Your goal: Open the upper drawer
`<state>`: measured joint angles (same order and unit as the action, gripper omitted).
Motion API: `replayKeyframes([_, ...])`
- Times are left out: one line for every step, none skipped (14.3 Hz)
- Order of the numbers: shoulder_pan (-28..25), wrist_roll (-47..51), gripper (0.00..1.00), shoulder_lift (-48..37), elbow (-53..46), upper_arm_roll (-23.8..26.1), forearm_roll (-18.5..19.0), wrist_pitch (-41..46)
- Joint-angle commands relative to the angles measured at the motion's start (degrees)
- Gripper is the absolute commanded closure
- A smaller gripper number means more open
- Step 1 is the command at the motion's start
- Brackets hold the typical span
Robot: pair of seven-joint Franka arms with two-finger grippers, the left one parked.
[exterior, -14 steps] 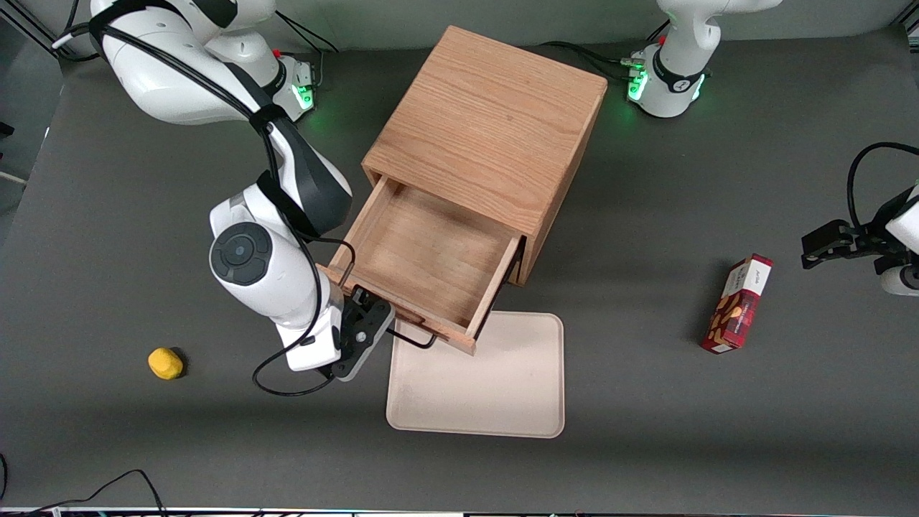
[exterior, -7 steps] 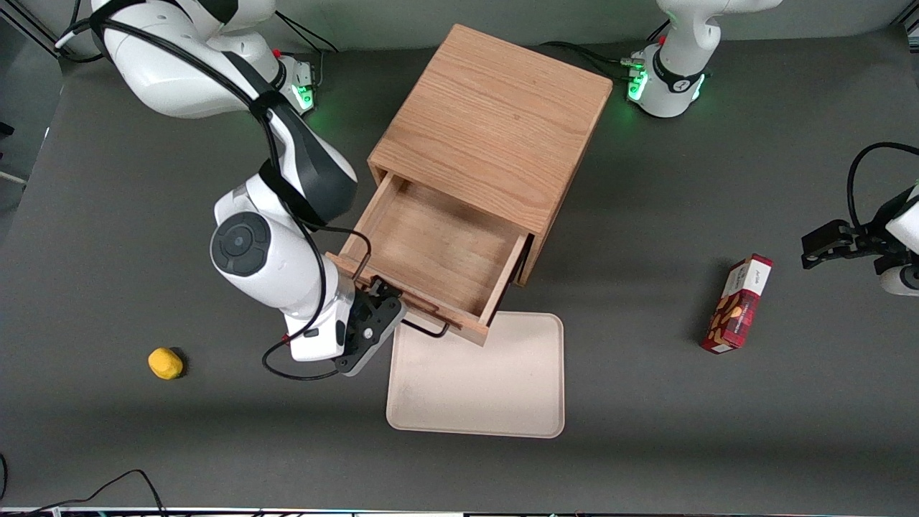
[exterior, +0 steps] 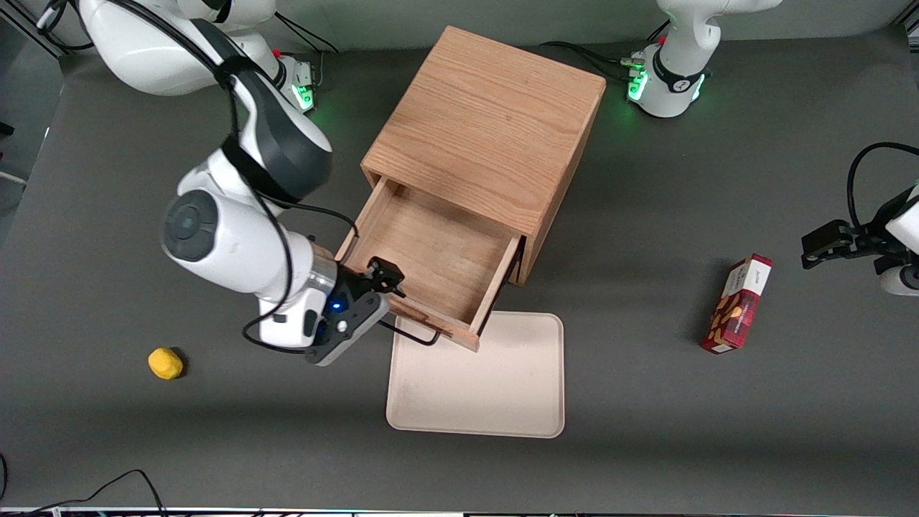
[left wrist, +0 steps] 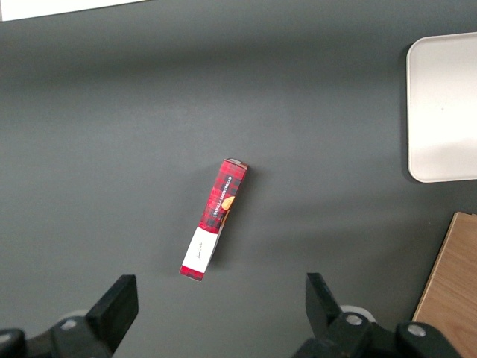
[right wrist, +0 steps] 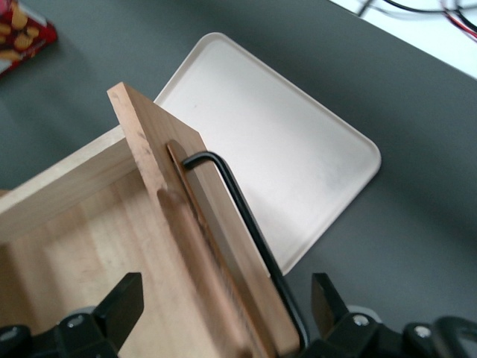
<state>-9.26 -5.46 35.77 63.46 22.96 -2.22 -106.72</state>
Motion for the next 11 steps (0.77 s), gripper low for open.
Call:
replayKeyframes([0.64, 11.03, 0.00, -6.39, 1.22, -0.90, -1.03, 5.98])
replayKeyframes([2.04, 15.17, 0.00, -8.07, 2.01, -0.90, -0.86, 7.56])
replayKeyframes([3.10, 18.00, 0.00, -9.74, 2.71, -0.90, -0.25, 8.53])
replayKeyframes([4.06, 20.03, 0.00, -11.67, 3.68, -0.90, 2.02, 9.76])
replayKeyframes([4.51, 22.48, 0.00, -13.17, 4.29, -0.90, 5.18, 11.34])
replayKeyframes([5.56, 25.99, 0.00, -14.14, 4.21, -0.90, 6.43, 13.27])
replayKeyframes([7.74, 27.33, 0.00, -14.50, 3.69, -0.90, 6.44, 14.33])
replayKeyframes([10.11, 27.43, 0.00, -15.54, 3.60, -0.90, 6.70, 14.87])
replayKeyframes([13.18, 28.21, 0.00, -16.77, 3.68, -0.90, 6.88, 16.09])
replayKeyframes([16.26, 28.13, 0.00, -16.78, 3.95, -0.90, 7.05, 16.54])
replayKeyframes([19.77, 27.87, 0.00, -16.52, 4.30, -0.90, 7.14, 16.89])
